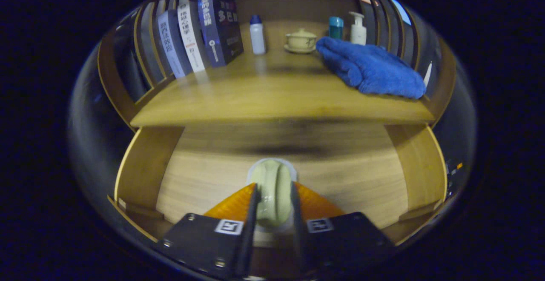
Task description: Pull open the drawer, take out the items inside it, and place them on the countertop above the cabinet.
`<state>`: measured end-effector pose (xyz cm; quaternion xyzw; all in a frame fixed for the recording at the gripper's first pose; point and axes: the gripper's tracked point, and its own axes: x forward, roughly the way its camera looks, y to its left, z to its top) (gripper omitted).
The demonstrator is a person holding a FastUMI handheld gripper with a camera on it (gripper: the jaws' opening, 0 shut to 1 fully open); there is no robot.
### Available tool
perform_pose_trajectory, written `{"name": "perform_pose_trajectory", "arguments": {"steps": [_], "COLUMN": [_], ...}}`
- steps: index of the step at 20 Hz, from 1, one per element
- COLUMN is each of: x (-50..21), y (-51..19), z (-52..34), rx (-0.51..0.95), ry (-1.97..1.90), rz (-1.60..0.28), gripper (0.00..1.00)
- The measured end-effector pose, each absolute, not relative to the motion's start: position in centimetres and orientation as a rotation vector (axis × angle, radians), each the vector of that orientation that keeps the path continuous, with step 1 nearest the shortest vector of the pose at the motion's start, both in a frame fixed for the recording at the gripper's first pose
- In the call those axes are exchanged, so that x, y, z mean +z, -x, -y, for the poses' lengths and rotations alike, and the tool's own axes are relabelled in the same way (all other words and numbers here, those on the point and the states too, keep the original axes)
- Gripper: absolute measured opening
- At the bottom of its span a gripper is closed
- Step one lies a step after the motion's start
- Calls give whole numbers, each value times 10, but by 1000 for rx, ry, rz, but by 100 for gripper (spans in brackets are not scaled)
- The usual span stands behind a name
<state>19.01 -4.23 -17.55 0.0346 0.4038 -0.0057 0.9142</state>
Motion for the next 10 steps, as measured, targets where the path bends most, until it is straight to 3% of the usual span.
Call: {"name": "perform_pose_trajectory", "arguments": {"steps": [1,2,4,10], "x": [-187,-195,-186,-154], "y": [-190,-188,-190,-182], "z": [36,35,32,34], "rx": [18,43,59,70], "ry": [-76,-52,-88,-85], "rz": [-838,-861,-798,-640], "gripper": [32,32,17,17]}}
